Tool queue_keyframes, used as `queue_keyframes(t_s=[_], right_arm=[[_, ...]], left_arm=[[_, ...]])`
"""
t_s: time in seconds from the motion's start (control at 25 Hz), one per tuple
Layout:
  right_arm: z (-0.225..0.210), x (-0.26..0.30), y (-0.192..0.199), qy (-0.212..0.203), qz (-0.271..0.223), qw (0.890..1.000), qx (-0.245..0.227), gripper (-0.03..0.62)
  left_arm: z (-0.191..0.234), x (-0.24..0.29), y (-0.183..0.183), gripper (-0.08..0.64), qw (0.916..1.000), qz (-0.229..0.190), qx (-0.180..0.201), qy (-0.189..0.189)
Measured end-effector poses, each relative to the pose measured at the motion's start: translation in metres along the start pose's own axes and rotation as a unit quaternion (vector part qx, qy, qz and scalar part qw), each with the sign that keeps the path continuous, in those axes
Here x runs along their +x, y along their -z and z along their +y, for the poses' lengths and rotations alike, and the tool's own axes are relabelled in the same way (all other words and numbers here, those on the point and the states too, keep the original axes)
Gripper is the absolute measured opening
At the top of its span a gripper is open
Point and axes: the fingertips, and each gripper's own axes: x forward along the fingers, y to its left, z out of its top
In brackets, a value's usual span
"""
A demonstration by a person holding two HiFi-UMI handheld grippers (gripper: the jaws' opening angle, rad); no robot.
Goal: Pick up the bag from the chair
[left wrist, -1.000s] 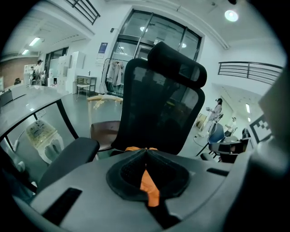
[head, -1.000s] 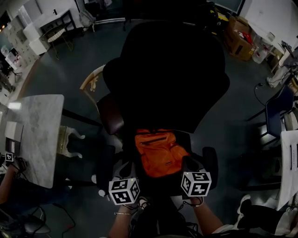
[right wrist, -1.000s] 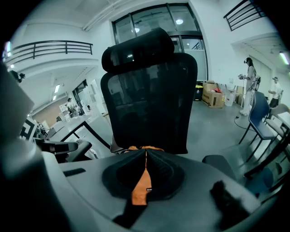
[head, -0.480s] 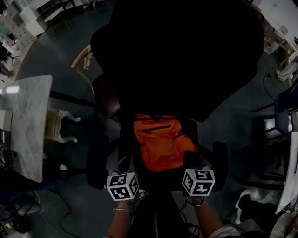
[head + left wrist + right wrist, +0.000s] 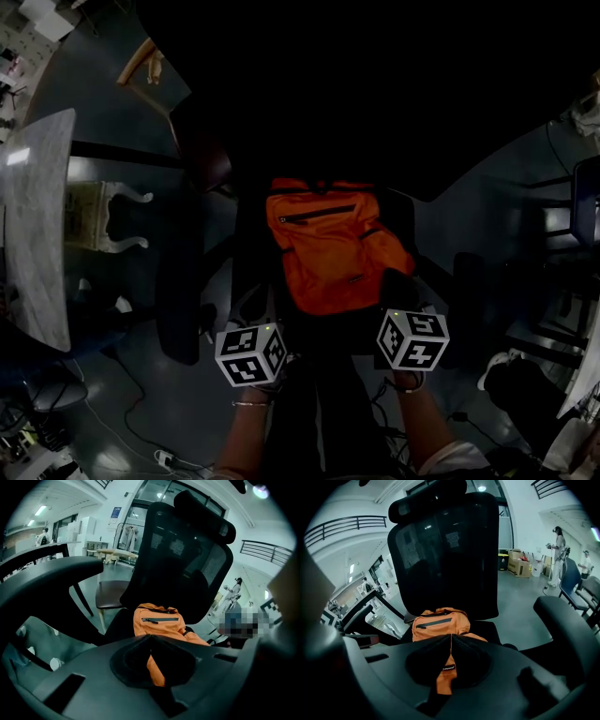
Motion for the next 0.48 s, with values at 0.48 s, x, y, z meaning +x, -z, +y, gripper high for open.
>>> queue_keyframes(t_s=[0.48], right_arm=[[0.0020,0.0083,0.0059,0.001,0.003,1.000,0.006,0.033]], left_arm=[[0.0026,0.0052,-0.0054,0.014,0.9999,-0.007,0.009,0.006]])
